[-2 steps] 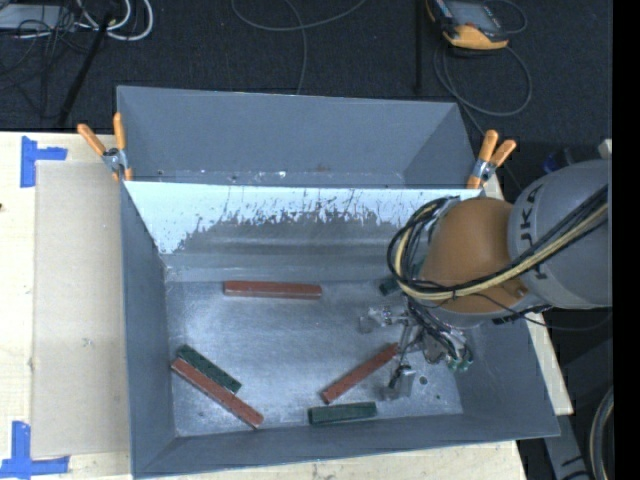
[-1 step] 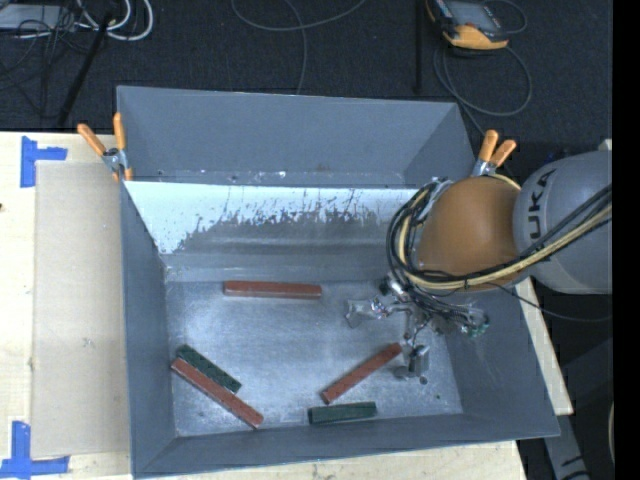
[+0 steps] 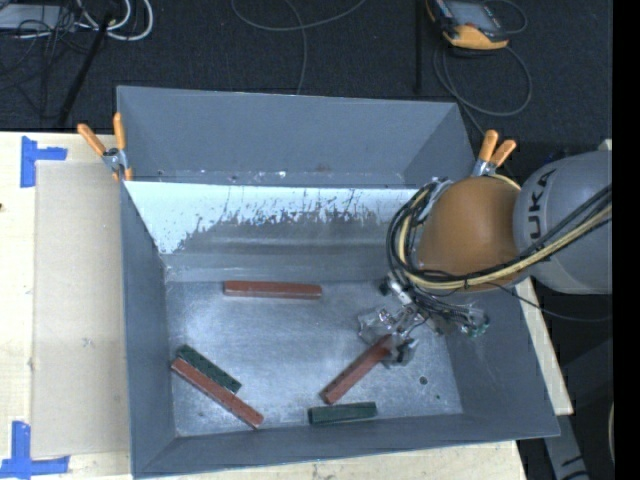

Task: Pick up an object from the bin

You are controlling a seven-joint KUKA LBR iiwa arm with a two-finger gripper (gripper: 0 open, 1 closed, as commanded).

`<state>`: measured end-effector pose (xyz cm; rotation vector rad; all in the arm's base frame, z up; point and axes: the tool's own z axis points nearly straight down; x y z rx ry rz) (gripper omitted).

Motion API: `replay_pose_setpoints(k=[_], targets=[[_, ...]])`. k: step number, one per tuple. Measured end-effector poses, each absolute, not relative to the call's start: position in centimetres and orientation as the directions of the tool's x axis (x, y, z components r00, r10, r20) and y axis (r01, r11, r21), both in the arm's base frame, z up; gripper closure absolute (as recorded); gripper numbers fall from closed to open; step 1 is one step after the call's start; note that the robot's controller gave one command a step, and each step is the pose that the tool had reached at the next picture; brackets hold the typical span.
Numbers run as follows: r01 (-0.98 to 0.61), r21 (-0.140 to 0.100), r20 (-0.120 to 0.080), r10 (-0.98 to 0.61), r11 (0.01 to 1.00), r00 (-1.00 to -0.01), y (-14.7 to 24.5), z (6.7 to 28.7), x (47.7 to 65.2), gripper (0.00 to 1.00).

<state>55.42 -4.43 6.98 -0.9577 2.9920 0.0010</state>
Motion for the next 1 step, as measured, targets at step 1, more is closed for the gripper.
replay_pose_setpoints(k=[1], targets=[[-0.553, -0.007, -0.005, -0.553, 0.833, -0.833, -12.79, 20.61, 54.07, 1.0]])
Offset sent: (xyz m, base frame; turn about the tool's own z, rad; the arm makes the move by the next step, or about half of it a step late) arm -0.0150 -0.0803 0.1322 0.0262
